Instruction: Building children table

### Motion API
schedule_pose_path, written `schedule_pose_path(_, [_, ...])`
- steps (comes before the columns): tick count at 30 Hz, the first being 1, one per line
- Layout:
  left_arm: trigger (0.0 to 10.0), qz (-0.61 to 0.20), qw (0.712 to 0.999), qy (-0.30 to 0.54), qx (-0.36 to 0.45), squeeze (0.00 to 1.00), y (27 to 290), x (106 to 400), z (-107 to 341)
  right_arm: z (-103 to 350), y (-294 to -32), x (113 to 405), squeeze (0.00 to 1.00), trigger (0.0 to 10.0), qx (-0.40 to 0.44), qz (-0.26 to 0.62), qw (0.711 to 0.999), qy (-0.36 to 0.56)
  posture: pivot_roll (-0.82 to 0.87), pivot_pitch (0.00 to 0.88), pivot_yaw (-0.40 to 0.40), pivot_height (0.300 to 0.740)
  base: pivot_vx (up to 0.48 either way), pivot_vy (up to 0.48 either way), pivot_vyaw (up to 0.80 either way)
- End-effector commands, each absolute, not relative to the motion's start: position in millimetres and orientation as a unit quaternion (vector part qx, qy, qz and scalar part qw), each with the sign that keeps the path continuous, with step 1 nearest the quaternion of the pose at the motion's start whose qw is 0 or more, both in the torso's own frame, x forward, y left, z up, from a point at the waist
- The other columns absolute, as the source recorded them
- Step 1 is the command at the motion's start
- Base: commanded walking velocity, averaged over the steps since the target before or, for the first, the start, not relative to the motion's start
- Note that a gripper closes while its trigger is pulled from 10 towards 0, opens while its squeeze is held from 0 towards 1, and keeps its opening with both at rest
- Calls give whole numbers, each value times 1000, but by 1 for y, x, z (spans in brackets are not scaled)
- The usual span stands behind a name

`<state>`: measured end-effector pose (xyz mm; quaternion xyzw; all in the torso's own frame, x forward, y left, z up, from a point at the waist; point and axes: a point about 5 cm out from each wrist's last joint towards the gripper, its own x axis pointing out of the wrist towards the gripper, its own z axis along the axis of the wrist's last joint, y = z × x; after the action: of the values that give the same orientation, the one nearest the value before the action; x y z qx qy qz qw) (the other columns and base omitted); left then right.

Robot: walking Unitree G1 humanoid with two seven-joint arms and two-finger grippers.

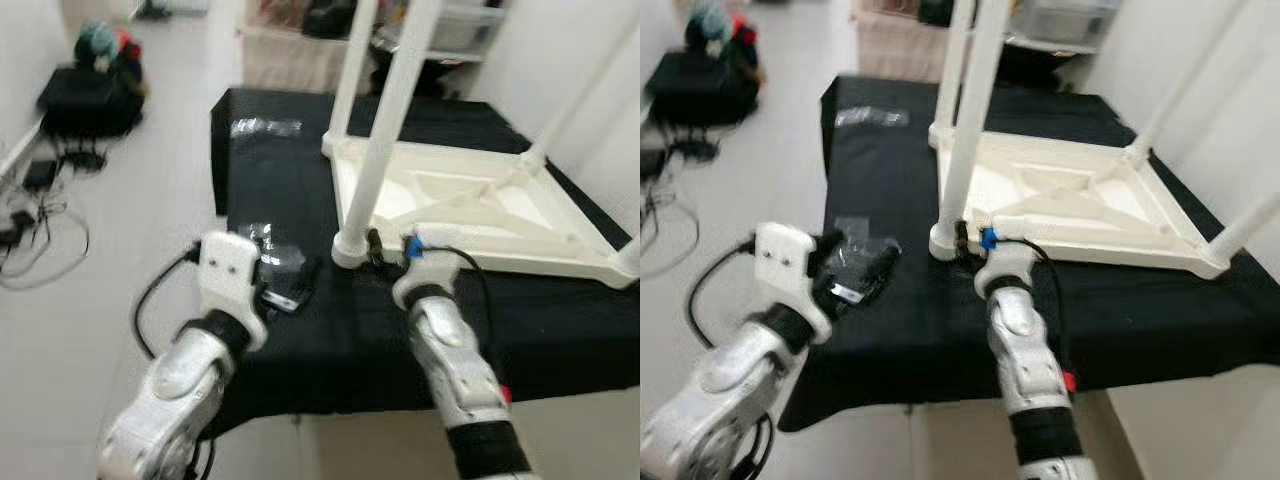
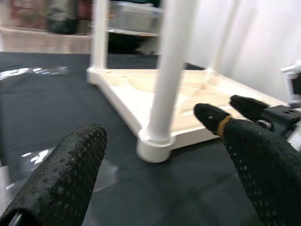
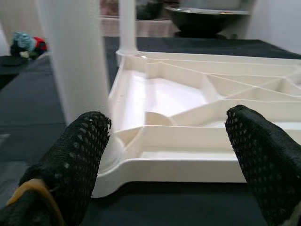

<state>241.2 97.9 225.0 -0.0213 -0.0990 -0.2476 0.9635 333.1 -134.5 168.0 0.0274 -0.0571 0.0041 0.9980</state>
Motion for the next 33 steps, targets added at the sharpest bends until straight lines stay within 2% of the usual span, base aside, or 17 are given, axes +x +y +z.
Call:
schedule_pose_path(1, [10000, -255, 962, -97, -16, 0, 96, 240, 221, 170, -131, 331, 0, 10000, 21, 11, 998, -61, 15, 113, -150, 740, 0, -435, 0])
schedule_pose_path(9, [10000, -243, 965, -96, -14, 0, 101, 243, 221, 173, -129, 333, 0, 10000, 28, 14, 998, -59, 22, 114, -148, 740, 0, -432, 0])
schedule_pose_path(28, [10000, -233, 969, -82, -6, 0, 103, 246, 214, 181, -135, 340, 0, 10000, 17, 8, 997, -74, 19, 116, -143, 740, 282, -384, 0])
schedule_pose_path(33, [10000, -225, 971, -83, -12, 0, 105, 248, 216, 182, -137, 344, 0, 10000, 31, 28, 997, -72, 19, 118, -143, 740, 0, 0, 0])
